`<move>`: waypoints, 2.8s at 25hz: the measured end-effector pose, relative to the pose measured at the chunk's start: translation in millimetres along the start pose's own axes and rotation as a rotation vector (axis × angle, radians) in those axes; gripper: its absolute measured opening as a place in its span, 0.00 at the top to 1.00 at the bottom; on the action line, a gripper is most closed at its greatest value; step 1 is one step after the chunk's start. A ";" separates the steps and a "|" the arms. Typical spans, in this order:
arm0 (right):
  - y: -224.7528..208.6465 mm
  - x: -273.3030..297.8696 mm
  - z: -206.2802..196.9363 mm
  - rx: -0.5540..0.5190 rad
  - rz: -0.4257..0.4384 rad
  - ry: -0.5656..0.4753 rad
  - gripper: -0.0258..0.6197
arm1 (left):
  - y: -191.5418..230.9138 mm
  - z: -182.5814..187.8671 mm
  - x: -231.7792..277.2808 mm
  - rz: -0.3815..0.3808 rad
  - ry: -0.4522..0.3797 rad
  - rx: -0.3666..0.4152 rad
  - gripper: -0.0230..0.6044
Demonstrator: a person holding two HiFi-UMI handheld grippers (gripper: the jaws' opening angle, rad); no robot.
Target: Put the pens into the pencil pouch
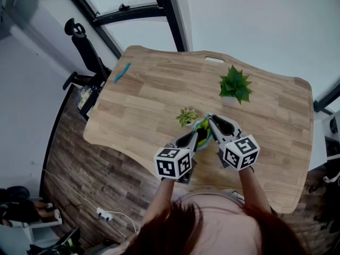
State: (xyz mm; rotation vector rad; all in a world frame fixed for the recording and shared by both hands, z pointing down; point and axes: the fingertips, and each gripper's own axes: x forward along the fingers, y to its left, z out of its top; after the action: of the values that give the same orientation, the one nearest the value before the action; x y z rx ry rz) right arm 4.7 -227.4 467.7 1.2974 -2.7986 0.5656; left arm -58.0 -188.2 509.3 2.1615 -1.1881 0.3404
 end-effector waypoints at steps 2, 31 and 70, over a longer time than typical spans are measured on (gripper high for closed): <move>-4.3 -4.7 5.5 0.017 -0.015 -0.022 0.90 | -0.3 0.0 -0.3 0.001 -0.003 0.002 0.95; -63.4 -80.5 -26.8 0.064 -0.234 0.116 0.95 | -3.3 -3.1 1.1 -0.006 -0.015 0.005 0.95; -129.2 -110.4 -177.7 0.331 -0.442 0.632 0.75 | -5.7 -7.7 7.0 -0.020 0.026 0.002 0.95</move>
State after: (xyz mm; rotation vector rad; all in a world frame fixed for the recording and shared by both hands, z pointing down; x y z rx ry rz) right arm 147.1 -164.9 658.1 1.4023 -1.8975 1.1831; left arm -48.8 -185.6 516.3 2.1627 -1.1512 0.3602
